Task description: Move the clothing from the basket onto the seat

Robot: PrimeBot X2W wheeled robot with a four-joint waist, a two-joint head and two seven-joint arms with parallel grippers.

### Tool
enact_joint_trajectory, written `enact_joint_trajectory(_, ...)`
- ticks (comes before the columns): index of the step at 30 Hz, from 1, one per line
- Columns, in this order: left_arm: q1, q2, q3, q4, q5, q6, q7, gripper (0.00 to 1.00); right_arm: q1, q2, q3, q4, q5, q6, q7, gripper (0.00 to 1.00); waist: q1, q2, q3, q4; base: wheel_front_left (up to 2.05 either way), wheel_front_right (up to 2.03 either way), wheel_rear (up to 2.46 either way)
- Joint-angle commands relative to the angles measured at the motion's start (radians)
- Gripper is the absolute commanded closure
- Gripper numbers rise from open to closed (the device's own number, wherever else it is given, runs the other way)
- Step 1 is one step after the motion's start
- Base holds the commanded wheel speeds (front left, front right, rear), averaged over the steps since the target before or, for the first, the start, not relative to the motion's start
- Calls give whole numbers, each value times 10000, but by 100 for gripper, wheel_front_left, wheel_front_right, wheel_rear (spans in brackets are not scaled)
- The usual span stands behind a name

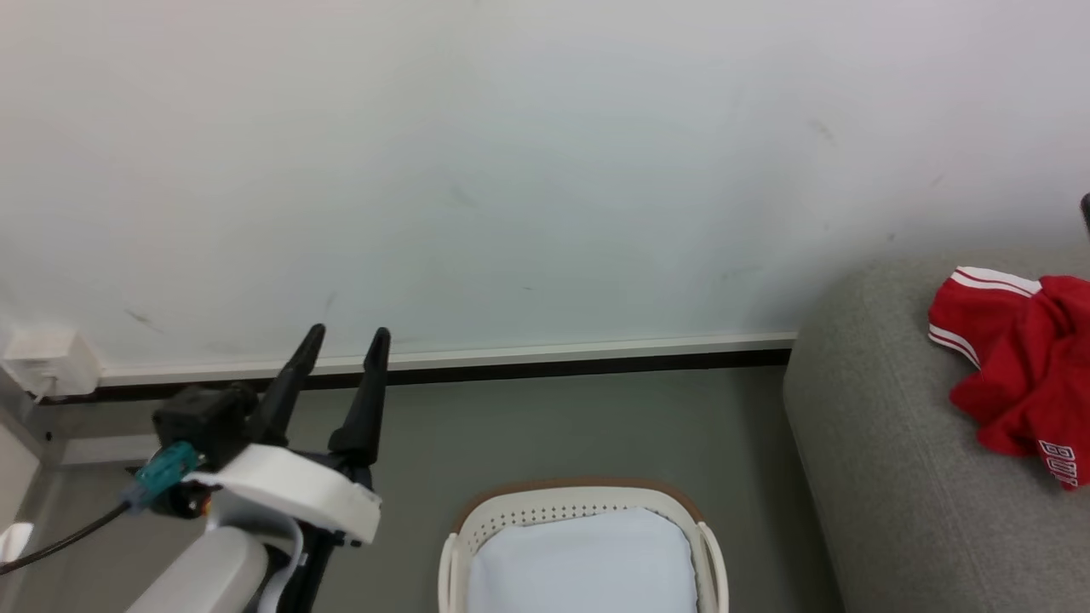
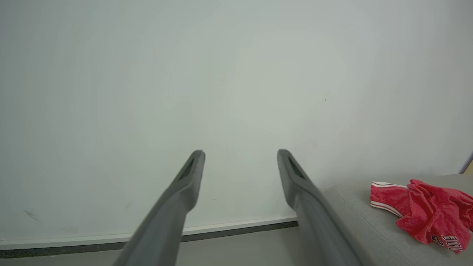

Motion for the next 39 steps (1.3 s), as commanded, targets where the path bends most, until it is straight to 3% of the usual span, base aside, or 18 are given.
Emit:
enact_joint_trajectory(1, 470, -103, 389, -97, 61, -81, 3, 0, 524, 366, -233, -115, -364, -23, -215, 0, 3, 0, -142, 337, 0, 0, 0)
enact_joint_trajectory(9, 2210, -918, 2374, 68, 647, -479, 2, 0, 2921, 2798, -1385, -237, -2186, -23, -1645, 0, 3, 0, -196, 859, 0, 0, 0)
enact_joint_trajectory(16, 3281, -1931, 3849, 119, 2032, -855, 1, 0, 4224, 4305, -1083, 407, -2695, -23, -3216, 0, 3, 0, -194, 789, 0, 0, 0)
enact_joint_trajectory(22, 4245, -2859, 5065, 213, 3177, -1568, 1, 0, 4361, 5010, -453, 1060, -3160, -23, -3789, 0, 3, 0, -224, 379, 0, 0, 0)
enact_joint_trajectory(28, 4733, -3536, 5673, 252, 4114, -2095, 1, 0, 4451, 5391, -24, 1226, -3476, -23, -3849, 0, 3, 0, -210, 260, 0, 0, 0)
enact_joint_trajectory(39, 4730, -4139, 6402, 691, 5290, -2835, 1, 0, 4293, 5670, 71, 1296, -3773, -23, -3853, 0, 3, 0, -156, 156, 0, 0, 0)
